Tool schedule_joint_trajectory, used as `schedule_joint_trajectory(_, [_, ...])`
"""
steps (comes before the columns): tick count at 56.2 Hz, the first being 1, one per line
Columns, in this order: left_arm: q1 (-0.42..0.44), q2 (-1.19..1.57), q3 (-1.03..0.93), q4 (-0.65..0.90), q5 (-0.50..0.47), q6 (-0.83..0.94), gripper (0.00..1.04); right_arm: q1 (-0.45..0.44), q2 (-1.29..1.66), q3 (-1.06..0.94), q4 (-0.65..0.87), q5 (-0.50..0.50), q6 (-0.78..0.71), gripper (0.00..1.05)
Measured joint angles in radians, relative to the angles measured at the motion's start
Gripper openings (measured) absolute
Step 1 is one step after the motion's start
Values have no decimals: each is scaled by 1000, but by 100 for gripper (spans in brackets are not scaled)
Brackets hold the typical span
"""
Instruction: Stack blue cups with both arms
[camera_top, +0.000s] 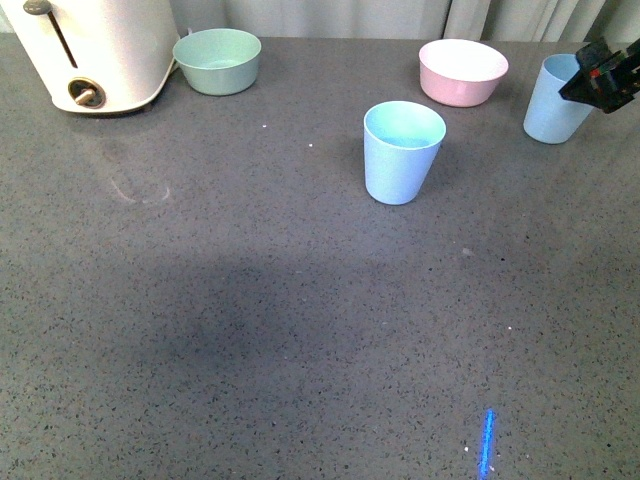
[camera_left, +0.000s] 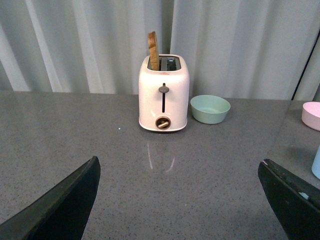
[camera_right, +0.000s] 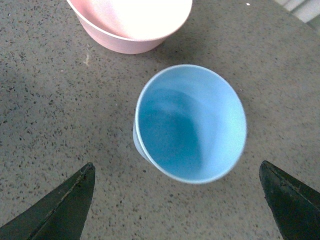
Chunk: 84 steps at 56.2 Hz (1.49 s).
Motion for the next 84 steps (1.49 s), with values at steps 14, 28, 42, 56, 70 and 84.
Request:
schedule_joint_trajectory(14, [0,0,0,0,0,0,96,53,113,119,-43,30,-41,96])
schedule_joint_trajectory(28, [0,0,0,0,0,0,96,66,154,155,-66,60,-53,71])
schedule_joint_trajectory(42, [0,0,0,0,0,0,96,61,169,170,-92,62,-50,32])
schedule_joint_trajectory(56, [0,0,0,0,0,0,96,53,159,176,-136,21,-46,2])
schedule_joint_trajectory(70, [0,0,0,0,0,0,96,66,0,113,-200,-100,-70,2])
schedule_joint_trajectory(84, [0,0,0,0,0,0,96,168,-183,73,-334,-265,-97,2])
